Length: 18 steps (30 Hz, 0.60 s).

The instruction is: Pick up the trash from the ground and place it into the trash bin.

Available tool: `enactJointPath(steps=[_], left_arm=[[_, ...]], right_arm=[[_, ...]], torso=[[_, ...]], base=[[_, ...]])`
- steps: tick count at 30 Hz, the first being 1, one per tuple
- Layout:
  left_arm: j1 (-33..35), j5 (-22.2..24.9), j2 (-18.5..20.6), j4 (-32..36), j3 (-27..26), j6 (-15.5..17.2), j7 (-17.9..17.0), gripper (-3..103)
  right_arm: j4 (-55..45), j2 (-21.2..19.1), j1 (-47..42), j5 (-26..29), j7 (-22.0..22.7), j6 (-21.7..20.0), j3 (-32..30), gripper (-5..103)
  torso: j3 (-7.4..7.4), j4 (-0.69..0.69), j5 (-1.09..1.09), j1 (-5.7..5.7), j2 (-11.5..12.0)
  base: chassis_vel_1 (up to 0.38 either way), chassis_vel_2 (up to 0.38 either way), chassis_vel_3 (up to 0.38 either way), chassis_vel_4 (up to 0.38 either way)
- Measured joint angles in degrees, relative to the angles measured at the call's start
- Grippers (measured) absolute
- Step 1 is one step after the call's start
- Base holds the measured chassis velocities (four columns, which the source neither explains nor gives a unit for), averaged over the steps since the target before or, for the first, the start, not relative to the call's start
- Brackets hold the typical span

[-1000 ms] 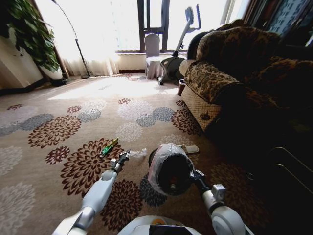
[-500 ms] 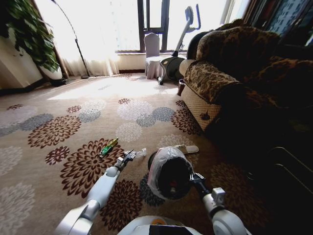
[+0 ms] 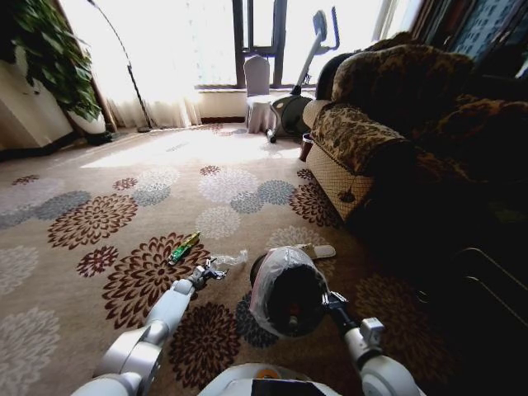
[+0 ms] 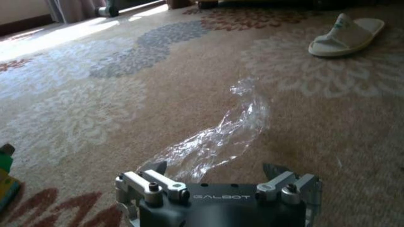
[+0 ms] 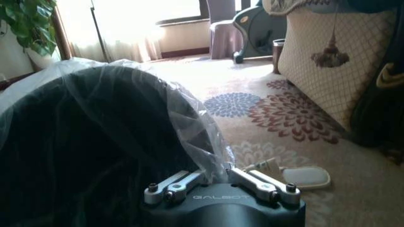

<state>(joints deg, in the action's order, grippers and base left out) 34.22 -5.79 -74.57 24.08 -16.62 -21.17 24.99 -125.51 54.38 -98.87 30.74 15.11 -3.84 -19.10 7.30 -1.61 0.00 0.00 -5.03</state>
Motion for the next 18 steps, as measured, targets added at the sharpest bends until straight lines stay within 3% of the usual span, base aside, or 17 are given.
enactJointPath(steps=[3,18], left_arm=[[-0.71,-1.72,-1.2,-0.64,-0.42,1.96,-1.9,101],[0.09,-1.86,-2.27,0.8,-0.05,2.68,-4.15,61]], right_arm=[[-0.55,-0.24,-0.49,0.06,0.07,0.22,-0.91,0],[-0.28,1.08,-1.33,-0.58,-0.28,1.13,-0.63,0]], torso=[[0.0,0.0,0.0,0.0,0.0],[0.0,-0.01,0.01,0.0,0.0]], base=[[0.0,0.0,0.0,0.0],[0.0,0.0,0.0,0.0]])
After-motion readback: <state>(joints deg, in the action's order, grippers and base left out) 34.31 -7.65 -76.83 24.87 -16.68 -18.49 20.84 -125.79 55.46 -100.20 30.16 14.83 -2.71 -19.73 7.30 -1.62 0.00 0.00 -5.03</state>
